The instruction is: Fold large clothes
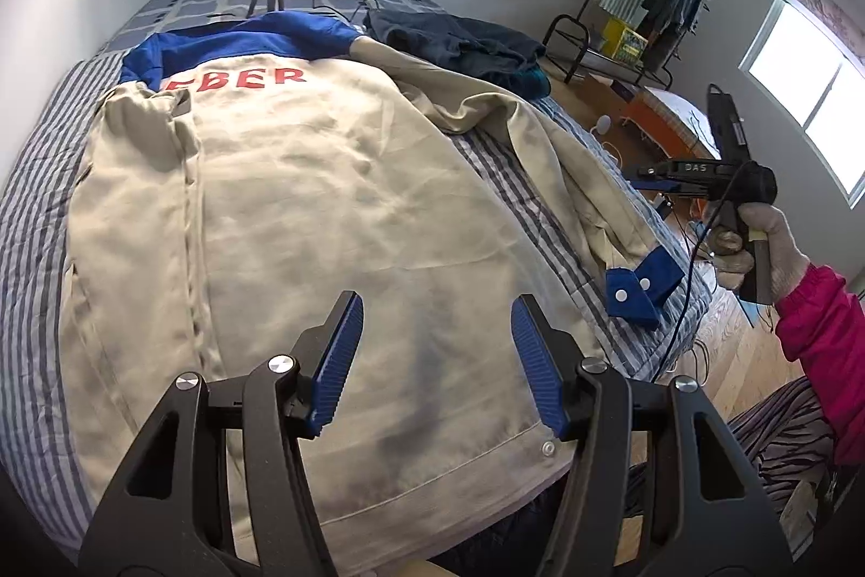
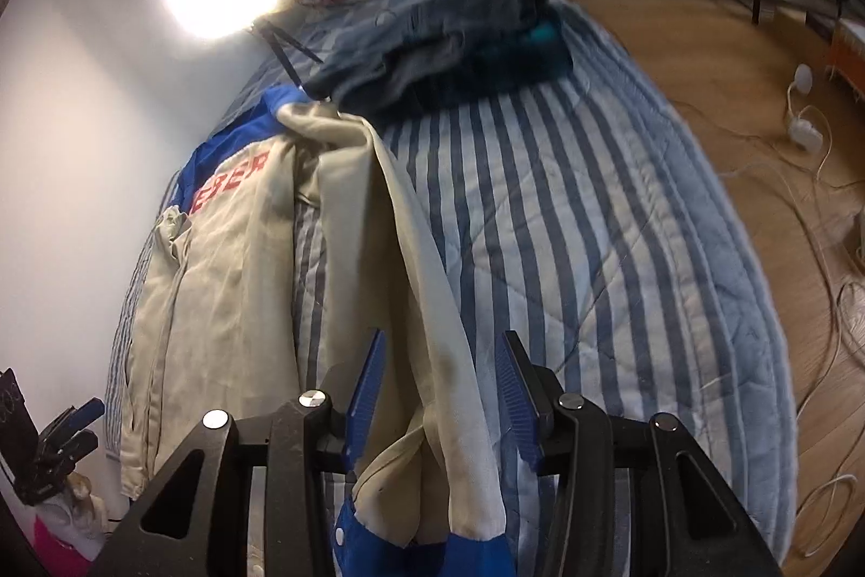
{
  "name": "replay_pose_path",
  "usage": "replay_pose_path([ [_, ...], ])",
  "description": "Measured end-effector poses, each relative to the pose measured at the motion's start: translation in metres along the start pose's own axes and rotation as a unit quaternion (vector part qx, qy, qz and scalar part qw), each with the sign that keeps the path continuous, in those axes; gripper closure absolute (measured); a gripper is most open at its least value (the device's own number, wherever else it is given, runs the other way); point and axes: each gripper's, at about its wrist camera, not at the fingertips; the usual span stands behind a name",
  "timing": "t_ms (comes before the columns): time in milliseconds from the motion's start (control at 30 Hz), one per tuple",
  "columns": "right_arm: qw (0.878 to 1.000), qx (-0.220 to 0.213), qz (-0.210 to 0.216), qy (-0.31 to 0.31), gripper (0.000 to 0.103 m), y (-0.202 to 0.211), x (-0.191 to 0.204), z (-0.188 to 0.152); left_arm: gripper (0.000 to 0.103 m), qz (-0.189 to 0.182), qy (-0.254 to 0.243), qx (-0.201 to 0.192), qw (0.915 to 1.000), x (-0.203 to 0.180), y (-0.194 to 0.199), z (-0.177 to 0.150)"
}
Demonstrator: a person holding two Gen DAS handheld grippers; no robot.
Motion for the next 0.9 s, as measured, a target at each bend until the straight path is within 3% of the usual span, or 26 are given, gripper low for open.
replay_pose_path([
  [100, 0.999, 0.028, -0.021, 0.023, 0.058, -0.018, 0.007, -0.003, 0.044, -0.002, -0.006, -0.001, 1.0, -0.005, -0.002, 0.002],
  [233, 0.996, 0.057, -0.042, 0.046, 0.1, -0.032, 0.017, -0.009, 0.044, 0.004, -0.017, -0.003, 0.9999, -0.009, -0.002, 0.001],
  [467, 0.997, -0.008, -0.033, 0.063, 0.103, 0.016, 0.047, -0.004, 0.044, 0.002, -0.006, -0.001, 1.0, -0.003, 0.001, -0.003],
  [600, 0.993, -0.031, -0.017, 0.113, 0.103, 0.039, 0.089, -0.01, 0.044, 0.005, 0.004, -0.007, 1.0, 0.001, 0.004, 0.0],
  [700, 0.988, -0.027, 0.019, 0.148, 0.103, 0.042, 0.13, -0.02, 0.044, 0.005, 0.016, -0.01, 0.9998, 0.005, 0.006, 0.002],
  [900, 0.969, 0.031, 0.089, 0.228, 0.103, 0.011, 0.211, -0.06, 0.044, 0.012, 0.042, -0.016, 0.9989, 0.02, 0.009, 0.003],
])
Point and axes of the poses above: each gripper's, at about its wrist camera, not at the fingertips, and y roughly against the way its jaws point, x to its left, z to its top, and after that the axes turned 12 degrees about z, right-handed
